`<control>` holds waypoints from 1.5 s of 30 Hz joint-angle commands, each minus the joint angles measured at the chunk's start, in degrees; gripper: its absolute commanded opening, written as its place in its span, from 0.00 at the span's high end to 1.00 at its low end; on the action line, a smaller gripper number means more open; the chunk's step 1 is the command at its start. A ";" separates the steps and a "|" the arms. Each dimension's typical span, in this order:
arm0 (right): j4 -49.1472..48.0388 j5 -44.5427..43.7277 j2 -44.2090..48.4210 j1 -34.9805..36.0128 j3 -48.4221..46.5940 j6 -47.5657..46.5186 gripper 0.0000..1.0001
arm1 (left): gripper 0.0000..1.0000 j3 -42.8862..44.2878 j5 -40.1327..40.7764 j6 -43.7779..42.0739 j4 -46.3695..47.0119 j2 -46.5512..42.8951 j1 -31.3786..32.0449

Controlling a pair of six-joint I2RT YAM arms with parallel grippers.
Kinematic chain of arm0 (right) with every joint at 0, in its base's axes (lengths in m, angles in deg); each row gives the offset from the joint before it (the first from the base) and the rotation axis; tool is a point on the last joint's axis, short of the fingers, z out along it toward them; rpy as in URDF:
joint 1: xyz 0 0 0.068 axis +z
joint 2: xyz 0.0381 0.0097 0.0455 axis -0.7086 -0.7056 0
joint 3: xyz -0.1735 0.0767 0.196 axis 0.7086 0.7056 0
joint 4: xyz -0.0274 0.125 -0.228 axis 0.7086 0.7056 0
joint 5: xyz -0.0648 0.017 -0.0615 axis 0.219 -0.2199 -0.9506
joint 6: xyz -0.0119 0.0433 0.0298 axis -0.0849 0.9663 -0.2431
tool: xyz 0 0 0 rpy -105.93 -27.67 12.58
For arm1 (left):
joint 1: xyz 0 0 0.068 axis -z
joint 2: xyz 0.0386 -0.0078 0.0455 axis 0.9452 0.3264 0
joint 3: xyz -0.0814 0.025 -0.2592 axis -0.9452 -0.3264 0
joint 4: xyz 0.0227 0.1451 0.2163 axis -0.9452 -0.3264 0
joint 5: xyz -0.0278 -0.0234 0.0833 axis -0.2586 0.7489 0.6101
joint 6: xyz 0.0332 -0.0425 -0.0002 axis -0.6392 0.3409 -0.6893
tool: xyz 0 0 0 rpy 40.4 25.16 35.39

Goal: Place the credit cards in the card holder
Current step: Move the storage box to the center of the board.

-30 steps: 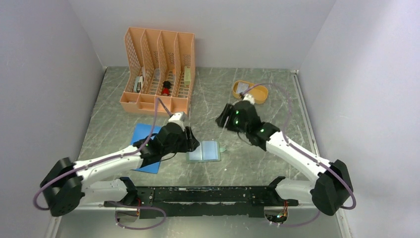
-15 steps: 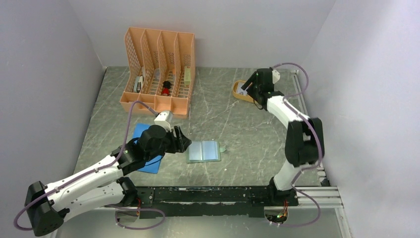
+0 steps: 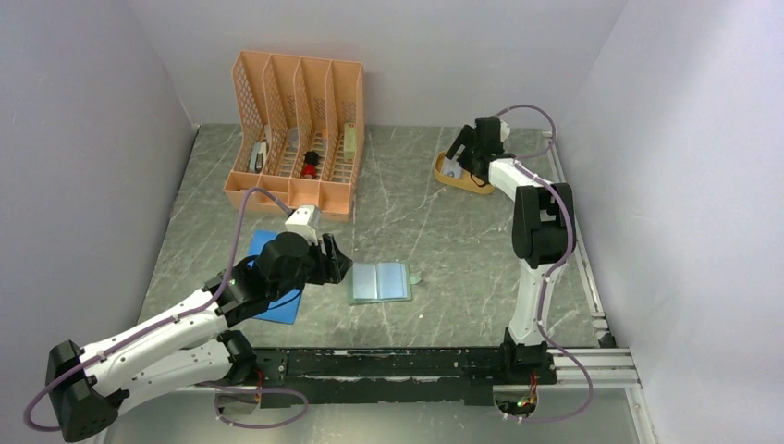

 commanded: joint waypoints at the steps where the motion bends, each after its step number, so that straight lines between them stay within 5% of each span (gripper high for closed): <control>1: -2.67 0.71 -0.50 -0.18 1.62 -2.56 0.13 | 0.36 1.52 1.55 -0.96 -1.70 -0.62 -0.40; 36: -9.18 5.85 15.84 5.89 29.39 -0.56 0.11 | 0.37 -5.04 -5.70 3.09 3.59 -2.76 -0.36; 45: -1.64 -5.63 19.34 14.01 32.56 -6.29 0.20 | 0.38 -7.09 -7.47 3.90 4.55 -3.75 -0.35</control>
